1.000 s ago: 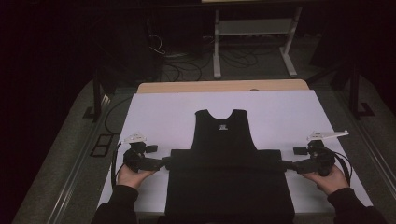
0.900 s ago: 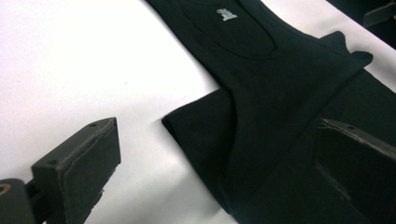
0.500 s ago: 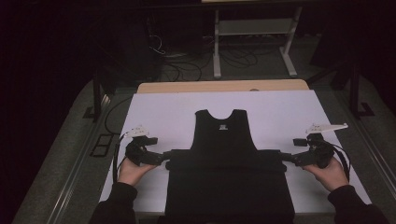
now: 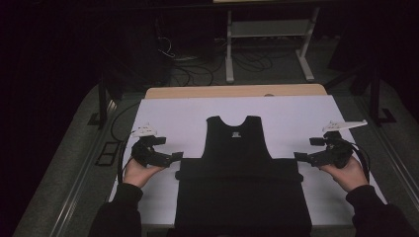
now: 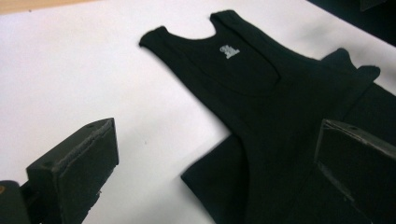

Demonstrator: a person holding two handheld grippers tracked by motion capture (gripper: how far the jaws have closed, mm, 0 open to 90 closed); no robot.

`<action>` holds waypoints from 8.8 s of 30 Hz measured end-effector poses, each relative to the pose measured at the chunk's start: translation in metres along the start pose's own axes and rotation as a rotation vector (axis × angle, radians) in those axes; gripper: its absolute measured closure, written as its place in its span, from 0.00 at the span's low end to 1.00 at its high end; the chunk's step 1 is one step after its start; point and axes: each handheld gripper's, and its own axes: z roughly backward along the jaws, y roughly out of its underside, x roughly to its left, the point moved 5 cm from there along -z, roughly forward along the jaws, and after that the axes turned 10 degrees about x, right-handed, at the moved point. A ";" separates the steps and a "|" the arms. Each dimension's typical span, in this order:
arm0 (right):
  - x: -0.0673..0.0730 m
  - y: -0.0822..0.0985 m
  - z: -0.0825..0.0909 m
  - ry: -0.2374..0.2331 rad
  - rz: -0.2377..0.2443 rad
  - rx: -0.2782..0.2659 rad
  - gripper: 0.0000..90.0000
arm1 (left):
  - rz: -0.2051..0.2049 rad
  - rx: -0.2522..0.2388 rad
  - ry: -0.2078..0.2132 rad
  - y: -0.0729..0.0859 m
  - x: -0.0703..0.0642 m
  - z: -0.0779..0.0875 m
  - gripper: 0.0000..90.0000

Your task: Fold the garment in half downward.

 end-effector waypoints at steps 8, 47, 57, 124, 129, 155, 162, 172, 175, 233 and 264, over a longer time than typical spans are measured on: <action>-0.001 -0.015 0.003 0.007 0.016 -0.005 0.00 | -0.021 0.007 -0.005 -0.014 0.001 0.001 0.00; -0.007 -0.079 0.002 0.006 0.058 -0.009 0.00 | -0.048 0.039 0.006 -0.065 0.013 -0.009 0.00; -0.012 -0.089 -0.004 0.002 0.050 0.012 0.00 | -0.054 0.044 0.015 -0.081 0.011 -0.017 0.00; -0.044 -0.095 -0.111 -0.012 -0.002 0.130 0.00 | -0.007 0.187 0.080 -0.074 0.013 -0.139 0.00; -0.040 -0.093 -0.120 -0.024 0.006 0.138 0.00 | 0.009 0.178 0.083 -0.071 0.013 -0.145 0.00; -0.020 -0.081 -0.149 -0.019 0.020 0.139 0.33 | 0.059 0.154 0.081 -0.065 0.016 -0.165 0.07; -0.018 -0.081 -0.151 -0.018 0.015 0.108 0.48 | 0.064 0.143 0.058 -0.067 0.012 -0.167 0.20; -0.010 -0.081 -0.154 -0.025 0.044 0.117 0.69 | 0.050 0.164 0.014 -0.070 0.006 -0.172 0.55; -0.010 -0.081 -0.155 -0.008 0.043 0.118 0.80 | 0.029 0.175 0.001 -0.069 0.006 -0.172 0.70; 0.033 -0.133 -0.055 -0.055 0.130 -0.026 0.93 | -0.018 0.066 0.048 -0.119 -0.017 -0.072 0.91; 0.057 -0.108 -0.027 -0.118 0.149 -0.055 0.93 | -0.040 -0.016 0.153 -0.105 -0.045 -0.035 0.91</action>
